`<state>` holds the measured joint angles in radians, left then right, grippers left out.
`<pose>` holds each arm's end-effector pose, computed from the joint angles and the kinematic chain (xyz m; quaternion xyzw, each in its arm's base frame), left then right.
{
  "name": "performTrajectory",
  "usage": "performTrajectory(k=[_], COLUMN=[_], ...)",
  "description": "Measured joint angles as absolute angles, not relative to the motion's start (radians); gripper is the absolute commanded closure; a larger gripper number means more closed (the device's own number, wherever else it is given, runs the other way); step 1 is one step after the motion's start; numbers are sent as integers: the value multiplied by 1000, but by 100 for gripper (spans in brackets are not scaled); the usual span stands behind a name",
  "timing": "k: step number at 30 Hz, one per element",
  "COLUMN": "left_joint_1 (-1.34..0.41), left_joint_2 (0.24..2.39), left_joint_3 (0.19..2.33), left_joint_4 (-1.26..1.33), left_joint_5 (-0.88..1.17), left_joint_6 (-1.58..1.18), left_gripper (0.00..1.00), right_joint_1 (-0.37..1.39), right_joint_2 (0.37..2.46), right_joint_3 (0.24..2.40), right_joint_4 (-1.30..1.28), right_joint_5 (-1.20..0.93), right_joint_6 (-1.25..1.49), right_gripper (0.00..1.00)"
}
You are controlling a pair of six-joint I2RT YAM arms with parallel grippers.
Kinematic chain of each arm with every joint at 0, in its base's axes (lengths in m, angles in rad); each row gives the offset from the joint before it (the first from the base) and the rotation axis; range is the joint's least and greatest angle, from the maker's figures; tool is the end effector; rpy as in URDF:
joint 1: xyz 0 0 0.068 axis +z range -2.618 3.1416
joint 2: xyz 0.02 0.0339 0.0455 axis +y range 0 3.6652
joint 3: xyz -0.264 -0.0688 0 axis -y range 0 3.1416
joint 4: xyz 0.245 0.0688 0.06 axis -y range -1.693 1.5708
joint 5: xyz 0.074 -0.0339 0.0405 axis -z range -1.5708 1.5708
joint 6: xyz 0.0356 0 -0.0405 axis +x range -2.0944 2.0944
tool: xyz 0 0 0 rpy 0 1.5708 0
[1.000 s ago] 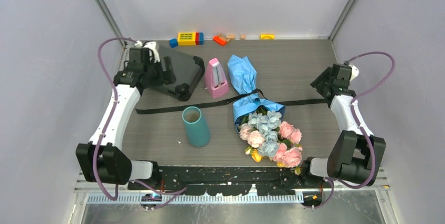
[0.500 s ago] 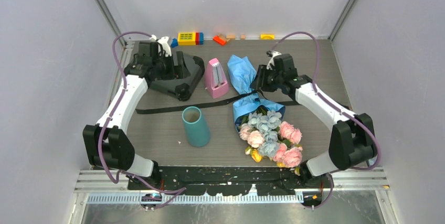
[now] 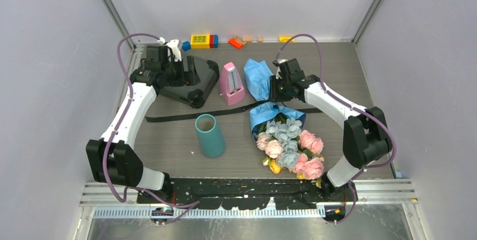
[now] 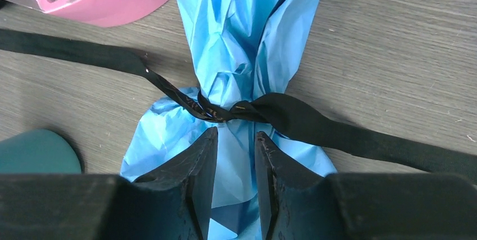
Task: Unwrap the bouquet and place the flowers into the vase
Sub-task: Untie the ribbon from the wrapping paper.
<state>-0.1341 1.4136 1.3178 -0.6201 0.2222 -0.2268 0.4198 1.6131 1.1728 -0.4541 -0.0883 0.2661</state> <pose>0.3065 -0.0493 0.3392 0.0040 0.9056 -0.1732 0.3872 0.3155 0.1443 0.2418 -0.0870 0.9385 0.1507 0.2982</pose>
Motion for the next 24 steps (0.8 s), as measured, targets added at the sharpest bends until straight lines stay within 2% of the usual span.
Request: performTrajectory(k=[8,15,24], left_joint_1=[-134,-134,-134], left_joint_2=[1414,1414,1414], left_joint_3=[1318,1318,1318], left_joint_4=[-627,-627,-627], left_joint_5=[218,218,218], left_joint_6=[-227,-227,-227], left_gripper=[16,16,16], right_joint_1=[453,459,475], right_joint_2=[1631,1646,1670], right_joint_3=[1173,1175,1203], right_joint_4=[-462,-461,-461], right_joint_5=[-41,-29,-19], right_joint_6=[255,245,241], right_gripper=[66,72,68])
